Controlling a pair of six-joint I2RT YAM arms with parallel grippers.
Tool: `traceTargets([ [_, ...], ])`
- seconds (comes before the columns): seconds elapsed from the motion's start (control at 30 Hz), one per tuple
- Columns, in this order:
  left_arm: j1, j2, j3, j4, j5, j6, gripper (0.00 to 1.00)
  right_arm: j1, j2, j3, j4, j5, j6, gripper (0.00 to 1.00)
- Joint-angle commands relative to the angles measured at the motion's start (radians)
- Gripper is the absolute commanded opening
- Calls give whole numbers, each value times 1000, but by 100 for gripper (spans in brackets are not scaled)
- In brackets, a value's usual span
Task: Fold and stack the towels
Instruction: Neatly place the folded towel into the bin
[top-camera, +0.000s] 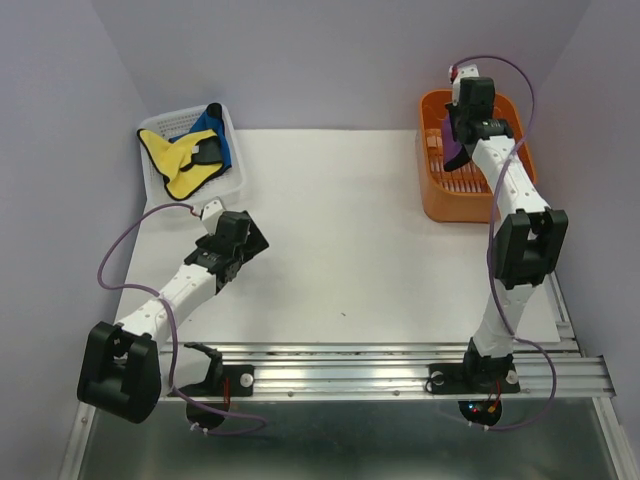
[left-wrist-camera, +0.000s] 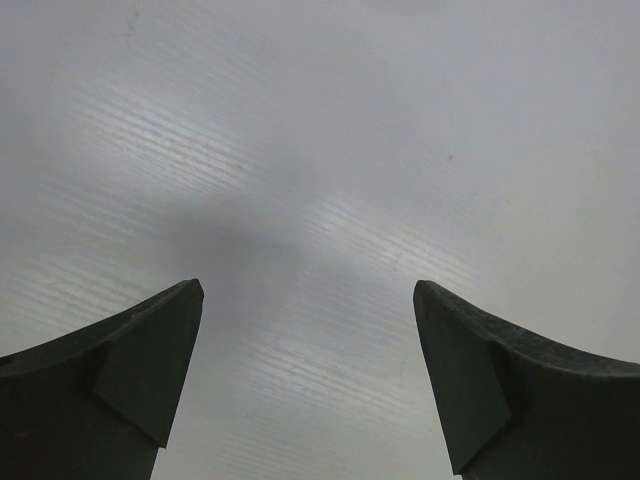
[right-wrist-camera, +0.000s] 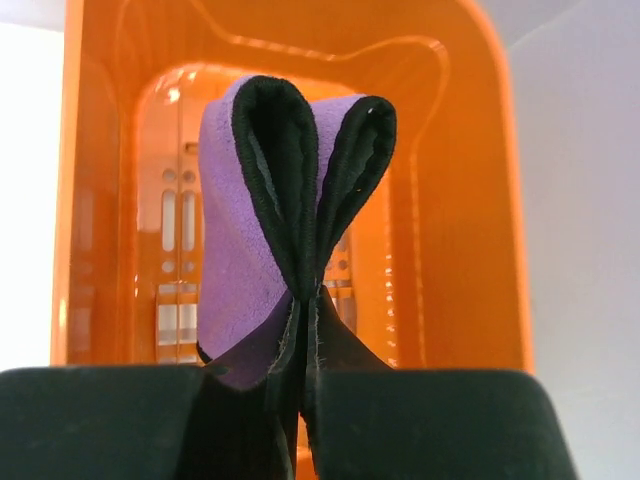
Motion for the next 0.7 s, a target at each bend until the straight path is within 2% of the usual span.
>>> traceTargets([
  [0.0, 12, -14, 25, 36, -5, 30, 99, -8, 38, 78, 1, -70, -2, 1],
  [0.67, 29, -34, 8, 58, -20, 38, 99, -48, 236, 115, 38, -162, 57, 1],
])
